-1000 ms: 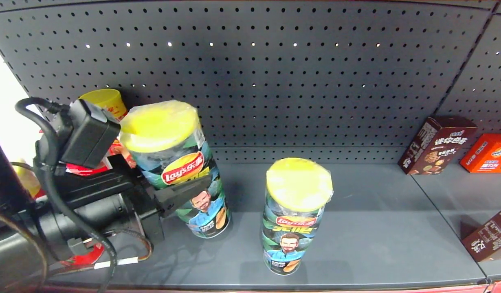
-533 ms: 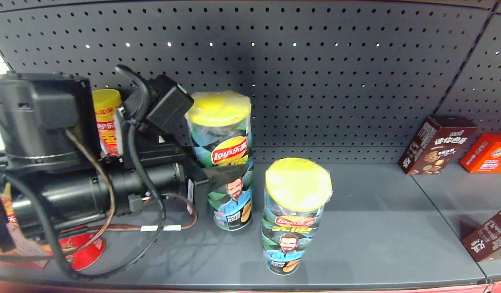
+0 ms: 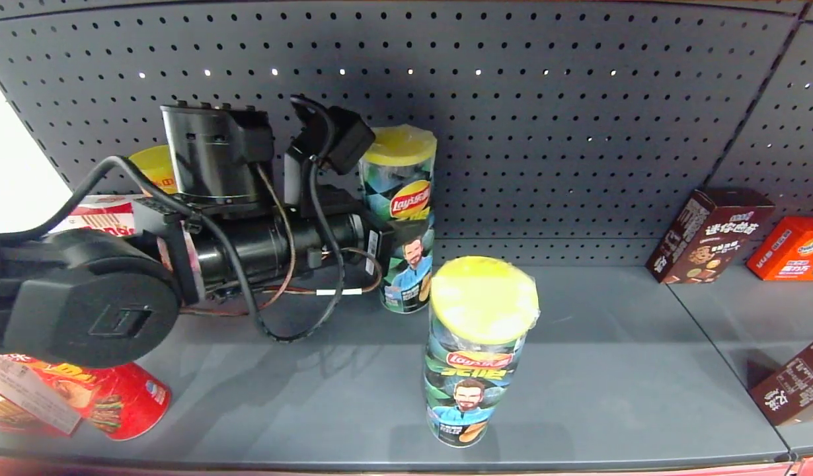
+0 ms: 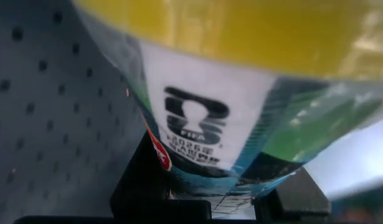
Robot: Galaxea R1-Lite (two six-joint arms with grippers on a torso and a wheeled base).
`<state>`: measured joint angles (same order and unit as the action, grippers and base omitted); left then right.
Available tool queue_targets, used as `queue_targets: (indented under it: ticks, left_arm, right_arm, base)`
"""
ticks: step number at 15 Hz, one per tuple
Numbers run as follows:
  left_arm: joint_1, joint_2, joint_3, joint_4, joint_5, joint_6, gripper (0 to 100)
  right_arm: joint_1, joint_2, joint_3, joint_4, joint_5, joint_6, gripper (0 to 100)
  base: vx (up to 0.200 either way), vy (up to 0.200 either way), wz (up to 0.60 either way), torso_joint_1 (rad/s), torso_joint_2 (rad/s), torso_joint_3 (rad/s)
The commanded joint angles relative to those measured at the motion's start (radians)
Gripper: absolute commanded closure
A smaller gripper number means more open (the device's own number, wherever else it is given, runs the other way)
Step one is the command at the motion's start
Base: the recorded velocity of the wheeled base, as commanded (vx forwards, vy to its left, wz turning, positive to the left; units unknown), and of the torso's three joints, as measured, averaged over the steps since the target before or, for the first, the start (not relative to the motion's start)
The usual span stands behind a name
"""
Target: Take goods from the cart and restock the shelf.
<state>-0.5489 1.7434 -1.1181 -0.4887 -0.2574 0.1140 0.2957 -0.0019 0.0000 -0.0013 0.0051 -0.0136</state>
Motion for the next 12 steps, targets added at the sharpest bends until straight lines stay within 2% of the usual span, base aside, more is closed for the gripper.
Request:
queue_targets:
  ticks: [1, 3, 4, 7, 12]
  left_arm:
    - [-0.002, 0.088, -0.037, -0.037, -0.002, -0.001, 100]
    - [-0.006, 0.13, -0.072, -0.048, -0.022, 0.003, 100]
    - [-0.003, 0.146, -0.081, -0.05, -0.059, 0.004, 100]
    - [0.003, 0.185, -0.114, -0.048, -0.063, 0.036, 100]
    - [0.009, 0.226, -0.151, -0.048, -0.063, 0.045, 100]
  right_arm:
    - [0.0, 0.002, 0.0, 0.0, 0.001, 0.0, 0]
    - [0.0, 0.002, 0.0, 0.0, -0.001, 0.0, 0]
    - [0.0, 0.002, 0.0, 0.0, 0.001, 0.0, 0]
    - [0.0, 0.002, 0.0, 0.0, -0.001, 0.0, 0]
    - [0.0, 0.002, 0.0, 0.0, 0.001, 0.0, 0]
  base:
    - [0.0, 0.0, 0.0, 0.0, 0.0, 0.0]
    - [0.0, 0.0, 0.0, 0.0, 0.0, 0.0]
    - [0.0, 0.0, 0.0, 0.0, 0.0, 0.0]
    - [0.0, 0.0, 0.0, 0.0, 0.0, 0.0]
    - [0.0, 0.0, 0.0, 0.0, 0.0, 0.0]
